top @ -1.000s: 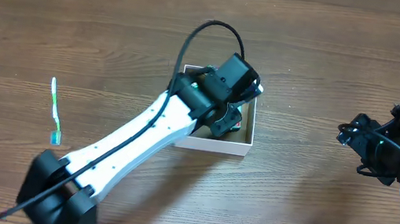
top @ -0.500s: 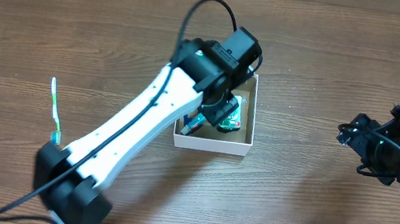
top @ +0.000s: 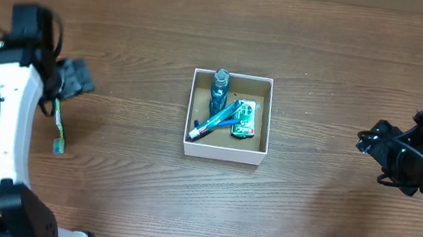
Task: Pack container
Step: 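Grasp the green toothbrush with the left gripper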
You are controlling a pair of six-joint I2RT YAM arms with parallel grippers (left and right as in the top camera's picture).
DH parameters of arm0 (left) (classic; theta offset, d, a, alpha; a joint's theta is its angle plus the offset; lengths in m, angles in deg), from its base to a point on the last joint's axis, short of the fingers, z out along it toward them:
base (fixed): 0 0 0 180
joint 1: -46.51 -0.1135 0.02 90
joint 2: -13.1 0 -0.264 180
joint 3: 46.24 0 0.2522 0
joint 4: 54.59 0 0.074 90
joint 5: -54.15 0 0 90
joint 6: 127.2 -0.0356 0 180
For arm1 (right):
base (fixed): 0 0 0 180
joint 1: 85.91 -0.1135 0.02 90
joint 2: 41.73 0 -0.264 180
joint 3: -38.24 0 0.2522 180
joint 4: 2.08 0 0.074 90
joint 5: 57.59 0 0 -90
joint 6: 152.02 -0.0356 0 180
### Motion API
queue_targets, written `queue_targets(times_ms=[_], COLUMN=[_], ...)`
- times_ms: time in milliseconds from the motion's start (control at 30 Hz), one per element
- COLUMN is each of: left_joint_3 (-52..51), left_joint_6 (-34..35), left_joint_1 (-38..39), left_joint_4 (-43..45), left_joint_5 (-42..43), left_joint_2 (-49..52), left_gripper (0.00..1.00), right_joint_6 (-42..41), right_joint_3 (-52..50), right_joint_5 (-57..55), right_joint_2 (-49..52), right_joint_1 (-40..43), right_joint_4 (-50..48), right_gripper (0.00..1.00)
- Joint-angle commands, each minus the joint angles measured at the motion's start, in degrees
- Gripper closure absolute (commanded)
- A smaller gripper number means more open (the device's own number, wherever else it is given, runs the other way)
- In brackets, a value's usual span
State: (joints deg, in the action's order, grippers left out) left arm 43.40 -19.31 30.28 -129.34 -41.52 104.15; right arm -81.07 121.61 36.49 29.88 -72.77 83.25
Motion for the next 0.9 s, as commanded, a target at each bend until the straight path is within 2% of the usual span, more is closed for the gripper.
queue_targets(times_ms=[0,100,200,467,633,733,767,800,867], left_joint_3=[-10.7,-16.1,-16.5,-16.5,-16.5,-16.5,-16.5,-16.5,-16.5], left_joint_6=[-0.2,-4.7,-7.2,-7.6,-9.1,-8.9,-8.9,-8.9,-8.9], left_joint_1=[-6.9,-9.0,-9.0,-9.0,-9.0,-8.9,-8.9,-8.9,-8.9], left_joint_4=[6.7,14.3,18.5,23.0,23.8,23.5,23.5,23.5,23.5], left_joint_5=[4.2,3.6,4.2,4.2,5.7,5.7,5.7,5.8,6.0], left_joint_2=[-0.4,-0.3,1.1,12.8,15.9,15.9,15.9,15.9,15.9], left_gripper=[0.0,0.0,0.0,0.0,0.02,0.32,0.5,0.53,0.73], right_joint_6=[0.5,0.5,0.5,0.5,0.5,0.5,0.5,0.5,0.5], right_joint_3=[0.1,0.1,0.1,0.1,0.1,0.1,0.1,0.1,0.1], right_joint_5=[0.0,0.0,-0.1,-0.1,-0.1,-0.1,-0.1,-0.1,-0.1], right_joint_2=[-0.7,-0.7,-0.7,-0.7,-0.7,-0.7,-0.7,-0.7,-0.7], right_joint_1=[0.2,0.2,0.2,0.2,0.2,0.2,0.2,0.2,0.2], right_joint_4=[-0.4,-0.3,-0.1,0.0,0.1,0.1,0.1,0.1,0.0], right_gripper=[0.11,0.11,0.11,0.11,0.11,0.11,0.11,0.11,0.11])
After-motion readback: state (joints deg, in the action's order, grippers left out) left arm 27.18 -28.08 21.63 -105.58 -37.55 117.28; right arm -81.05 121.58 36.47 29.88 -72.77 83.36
